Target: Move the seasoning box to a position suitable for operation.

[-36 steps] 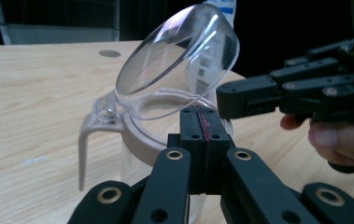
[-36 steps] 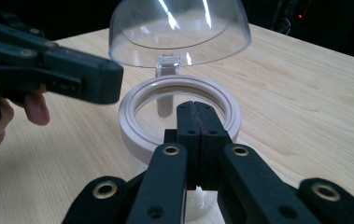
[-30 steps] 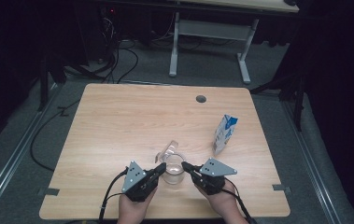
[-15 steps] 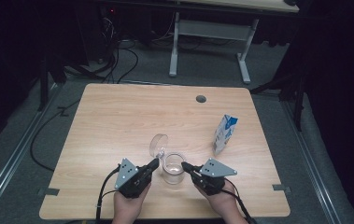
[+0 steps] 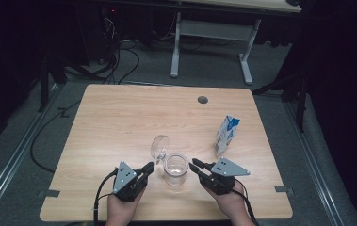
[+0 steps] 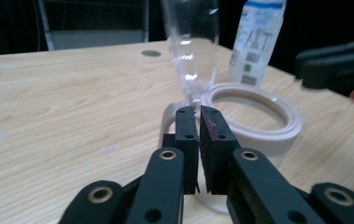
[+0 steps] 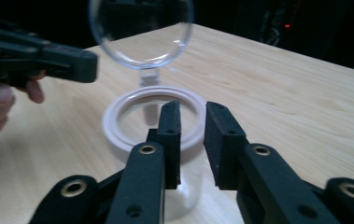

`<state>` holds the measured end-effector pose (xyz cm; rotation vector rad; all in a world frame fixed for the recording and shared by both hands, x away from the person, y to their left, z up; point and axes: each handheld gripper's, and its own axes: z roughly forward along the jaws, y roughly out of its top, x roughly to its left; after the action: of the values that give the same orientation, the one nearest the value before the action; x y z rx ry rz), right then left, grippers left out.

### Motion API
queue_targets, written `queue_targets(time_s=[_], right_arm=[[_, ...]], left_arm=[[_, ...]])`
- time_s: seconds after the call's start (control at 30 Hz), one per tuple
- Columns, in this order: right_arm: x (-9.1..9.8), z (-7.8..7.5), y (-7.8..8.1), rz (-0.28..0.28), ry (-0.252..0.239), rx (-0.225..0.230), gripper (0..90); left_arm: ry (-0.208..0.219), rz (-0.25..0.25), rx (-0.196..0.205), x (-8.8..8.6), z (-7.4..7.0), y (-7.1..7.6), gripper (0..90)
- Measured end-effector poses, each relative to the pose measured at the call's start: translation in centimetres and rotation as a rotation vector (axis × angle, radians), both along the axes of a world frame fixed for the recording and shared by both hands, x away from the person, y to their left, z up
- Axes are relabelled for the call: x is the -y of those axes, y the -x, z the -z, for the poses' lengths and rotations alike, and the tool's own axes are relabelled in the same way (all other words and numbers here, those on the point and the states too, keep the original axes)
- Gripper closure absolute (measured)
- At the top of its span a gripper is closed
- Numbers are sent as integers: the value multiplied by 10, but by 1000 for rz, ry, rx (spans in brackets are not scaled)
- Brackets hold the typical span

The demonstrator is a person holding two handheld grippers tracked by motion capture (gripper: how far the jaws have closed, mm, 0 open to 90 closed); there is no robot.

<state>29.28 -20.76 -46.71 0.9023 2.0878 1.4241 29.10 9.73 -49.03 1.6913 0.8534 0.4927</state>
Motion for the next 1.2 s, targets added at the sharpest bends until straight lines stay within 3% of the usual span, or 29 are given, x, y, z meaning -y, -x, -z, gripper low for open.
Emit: queue_targets(time_s=[0.13, 0.33, 0.43, 0.53, 0.77, 0.97, 1.2], right_arm=[[11, 0, -2, 37, -14, -4, 705], [26, 0, -5, 94, -17, -9, 648], [32, 2, -6, 112, -17, -11, 622], [36, 5, -8, 129, -5, -22, 604], [46, 11, -13, 182, -3, -37, 535], [62, 10, -20, 305, 3, -22, 405], [73, 15, -36, 404, 39, -20, 368]], left_arm=[[-50, -20, -3, -7, 3, -3, 830], [-145, -64, -42, -27, 12, -14, 777], [-154, -83, -73, -37, 18, -19, 770], [-177, -99, -72, -45, 20, -21, 745], [-151, -149, -106, -61, 27, -28, 707], [-134, -170, -114, -71, 29, -25, 696], [-138, -188, -106, -79, 29, -15, 694]])
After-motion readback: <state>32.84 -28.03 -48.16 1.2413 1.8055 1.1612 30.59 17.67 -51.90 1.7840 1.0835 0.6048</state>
